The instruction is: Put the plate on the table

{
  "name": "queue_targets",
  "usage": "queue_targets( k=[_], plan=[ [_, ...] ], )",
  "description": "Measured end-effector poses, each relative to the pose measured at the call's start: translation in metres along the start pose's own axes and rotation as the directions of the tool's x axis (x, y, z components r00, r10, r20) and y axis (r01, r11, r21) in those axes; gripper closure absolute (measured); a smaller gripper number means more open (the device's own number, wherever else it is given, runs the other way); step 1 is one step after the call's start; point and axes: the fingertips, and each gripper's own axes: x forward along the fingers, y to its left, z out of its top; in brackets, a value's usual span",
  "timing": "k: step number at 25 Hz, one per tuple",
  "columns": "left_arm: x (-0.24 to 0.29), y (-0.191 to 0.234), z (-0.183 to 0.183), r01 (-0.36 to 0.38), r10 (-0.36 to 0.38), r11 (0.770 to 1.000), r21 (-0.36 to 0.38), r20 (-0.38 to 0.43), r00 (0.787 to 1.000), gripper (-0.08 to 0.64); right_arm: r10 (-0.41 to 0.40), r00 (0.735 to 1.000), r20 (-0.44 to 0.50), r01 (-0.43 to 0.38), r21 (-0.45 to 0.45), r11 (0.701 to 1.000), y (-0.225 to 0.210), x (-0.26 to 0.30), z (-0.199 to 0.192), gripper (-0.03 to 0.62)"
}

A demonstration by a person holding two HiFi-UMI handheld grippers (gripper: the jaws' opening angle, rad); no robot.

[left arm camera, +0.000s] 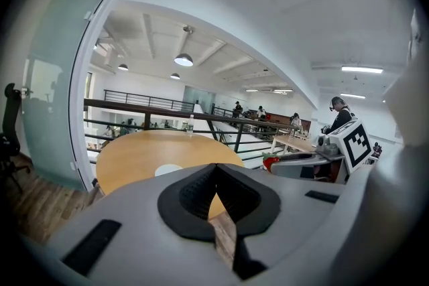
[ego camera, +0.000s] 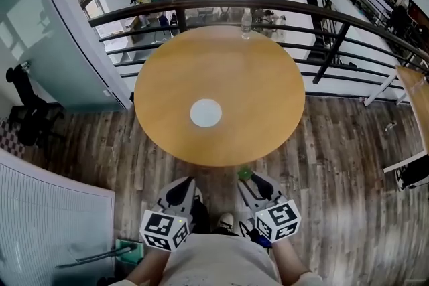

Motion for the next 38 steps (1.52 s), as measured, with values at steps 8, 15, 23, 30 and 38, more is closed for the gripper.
queue_targets(
  k=[8,15,23,30,38],
  plan=[
    [0.025,0.016,0.004,0.011,-0.011,1.000,0.003,-0.001,1.000,0.537,-0.022,1.000,-0.014,0.022,0.002,1.000,-0.015,0.014,-0.001,0.446],
    [0.052,0.043,0.013,0.030,-0.030,1.000,-0.003,-0.013,0.999,0.537,-0.033,0.999,-0.023,0.033,0.007,0.999,-0.028,0.050,0.010,0.446],
    [0.096,0.096,0.040,0.063,-0.063,0.998,0.011,-0.021,0.998,0.537,-0.057,0.998,-0.028,0.057,0.001,0.998,-0.044,0.117,0.040,0.446],
    [0.125,0.145,0.057,0.117,-0.116,0.993,0.028,-0.037,0.993,0.537,-0.101,0.994,-0.030,0.102,0.013,0.995,-0.045,0.171,0.058,0.446],
    [0.143,0.175,0.065,0.173,-0.170,0.984,0.035,-0.074,0.983,0.537,-0.155,0.987,-0.037,0.156,0.027,0.987,-0.049,0.202,0.072,0.446]
  ],
)
